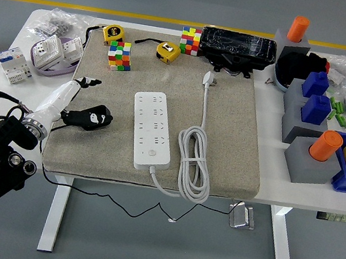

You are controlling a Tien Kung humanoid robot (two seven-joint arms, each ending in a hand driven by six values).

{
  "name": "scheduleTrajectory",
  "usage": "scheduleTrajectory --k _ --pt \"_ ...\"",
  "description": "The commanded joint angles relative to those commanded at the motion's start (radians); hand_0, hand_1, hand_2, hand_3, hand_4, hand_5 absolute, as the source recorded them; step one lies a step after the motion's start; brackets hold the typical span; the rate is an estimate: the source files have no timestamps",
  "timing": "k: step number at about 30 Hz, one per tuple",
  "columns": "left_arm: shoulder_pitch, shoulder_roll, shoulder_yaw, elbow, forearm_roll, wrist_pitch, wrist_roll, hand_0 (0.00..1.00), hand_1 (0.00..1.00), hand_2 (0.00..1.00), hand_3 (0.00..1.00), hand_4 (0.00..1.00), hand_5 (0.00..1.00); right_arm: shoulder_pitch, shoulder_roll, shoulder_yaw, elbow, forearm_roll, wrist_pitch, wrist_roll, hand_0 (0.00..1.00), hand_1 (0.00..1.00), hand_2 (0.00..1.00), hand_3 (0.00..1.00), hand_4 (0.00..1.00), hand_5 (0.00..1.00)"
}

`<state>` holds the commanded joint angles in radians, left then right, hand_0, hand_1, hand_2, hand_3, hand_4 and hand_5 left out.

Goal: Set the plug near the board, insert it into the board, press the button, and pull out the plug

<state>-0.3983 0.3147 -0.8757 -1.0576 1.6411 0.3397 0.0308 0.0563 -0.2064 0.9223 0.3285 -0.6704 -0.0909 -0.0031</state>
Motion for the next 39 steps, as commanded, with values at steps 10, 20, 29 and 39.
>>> scheduleTrajectory --k 10,20,29,39 --pt "-0.007 0.003 0.033 0.025 0.013 -0.007 0.012 0.817 0.815 0.795 0.78 0.998 0.32 0.002 0.0 0.003 0.001 0.0 0.0 0.001 0.608 0.643 0.658 0.554 0.948 0.503" --pt "-0.017 -0.002 0.06 0.039 0.046 0.01 0.043 0.752 0.715 0.647 0.648 0.998 0.175 0.002 0.0 -0.001 0.001 0.001 -0.001 0.002 0.608 0.643 0.658 0.555 0.95 0.502" --pt "-0.036 -0.009 0.081 0.058 0.037 0.023 0.059 0.715 0.67 0.572 0.581 0.998 0.105 0.003 0.0 0.0 0.0 -0.001 -0.001 0.002 0.607 0.643 0.659 0.555 0.949 0.502" --pt "-0.049 -0.015 0.098 0.069 0.019 0.043 0.049 0.461 0.477 0.522 0.55 0.852 0.055 0.002 0.0 -0.004 0.001 -0.003 -0.001 0.002 0.607 0.642 0.659 0.555 0.95 0.502"
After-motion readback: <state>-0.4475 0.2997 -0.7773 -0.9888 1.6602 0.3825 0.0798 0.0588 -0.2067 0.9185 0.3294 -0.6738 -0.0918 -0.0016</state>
